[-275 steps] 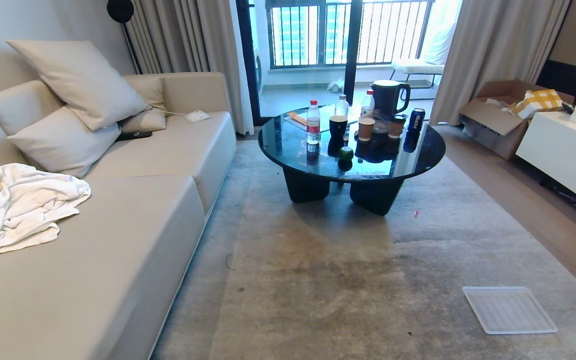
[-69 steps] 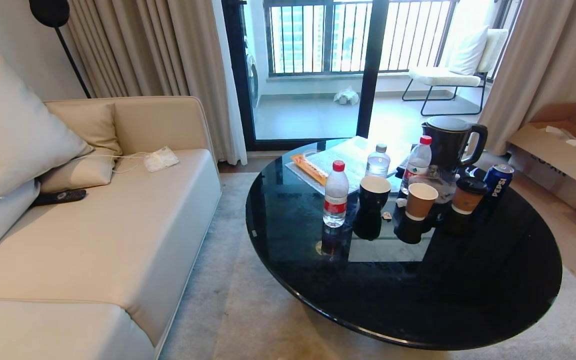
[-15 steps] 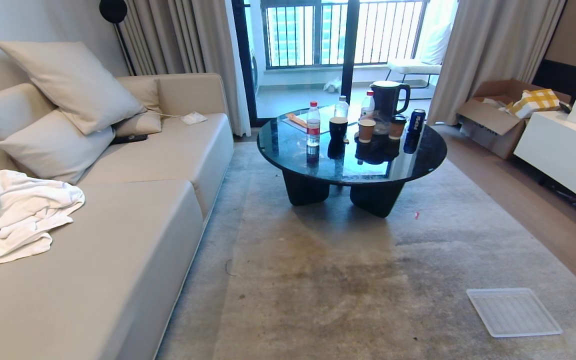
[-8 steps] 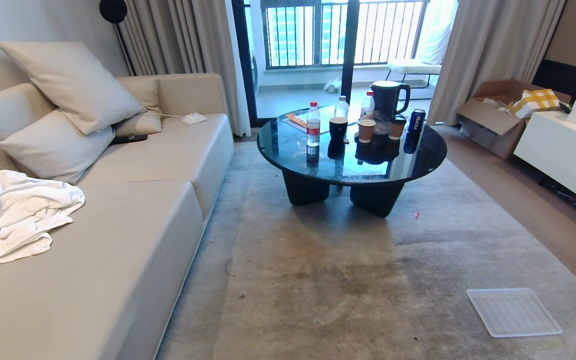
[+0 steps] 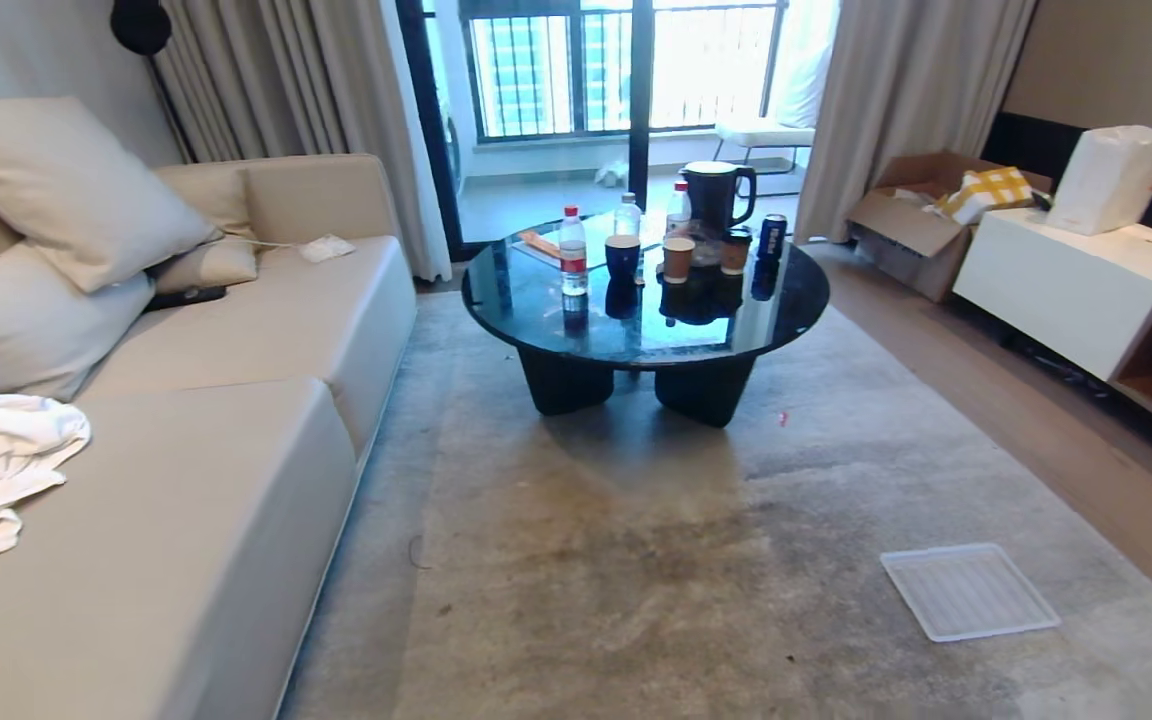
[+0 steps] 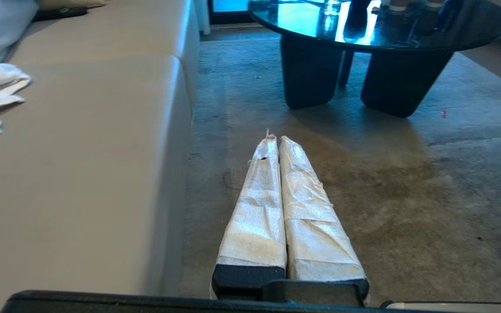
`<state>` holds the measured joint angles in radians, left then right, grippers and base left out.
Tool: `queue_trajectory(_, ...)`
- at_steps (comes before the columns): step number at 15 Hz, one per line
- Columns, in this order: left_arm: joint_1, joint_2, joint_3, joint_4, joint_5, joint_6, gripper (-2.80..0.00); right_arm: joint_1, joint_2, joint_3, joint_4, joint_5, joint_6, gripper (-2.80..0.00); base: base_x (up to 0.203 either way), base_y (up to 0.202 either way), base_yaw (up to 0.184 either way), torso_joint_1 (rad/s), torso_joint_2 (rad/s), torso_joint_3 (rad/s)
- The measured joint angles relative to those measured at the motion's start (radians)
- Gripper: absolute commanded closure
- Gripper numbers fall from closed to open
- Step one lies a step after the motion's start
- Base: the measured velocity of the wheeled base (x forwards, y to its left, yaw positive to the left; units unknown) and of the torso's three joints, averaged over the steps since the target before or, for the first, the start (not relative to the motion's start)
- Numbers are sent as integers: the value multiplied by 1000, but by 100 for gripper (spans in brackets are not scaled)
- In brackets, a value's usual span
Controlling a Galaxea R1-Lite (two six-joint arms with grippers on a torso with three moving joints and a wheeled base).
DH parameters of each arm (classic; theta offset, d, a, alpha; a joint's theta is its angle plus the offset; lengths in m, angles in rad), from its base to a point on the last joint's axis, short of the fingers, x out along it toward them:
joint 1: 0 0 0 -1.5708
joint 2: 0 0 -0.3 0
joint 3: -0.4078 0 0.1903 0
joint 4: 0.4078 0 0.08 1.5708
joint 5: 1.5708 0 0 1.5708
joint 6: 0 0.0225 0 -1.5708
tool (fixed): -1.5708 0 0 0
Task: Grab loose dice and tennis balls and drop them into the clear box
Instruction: Put the toys in the box
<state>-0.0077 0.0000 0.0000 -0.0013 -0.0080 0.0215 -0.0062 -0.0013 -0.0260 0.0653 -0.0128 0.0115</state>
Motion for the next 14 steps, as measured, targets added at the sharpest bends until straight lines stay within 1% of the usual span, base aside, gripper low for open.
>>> queue_trajectory(14,0,0,0,2,0,0,0,0,0,0,0,-1,4,0,1,10,-165,1,2,3)
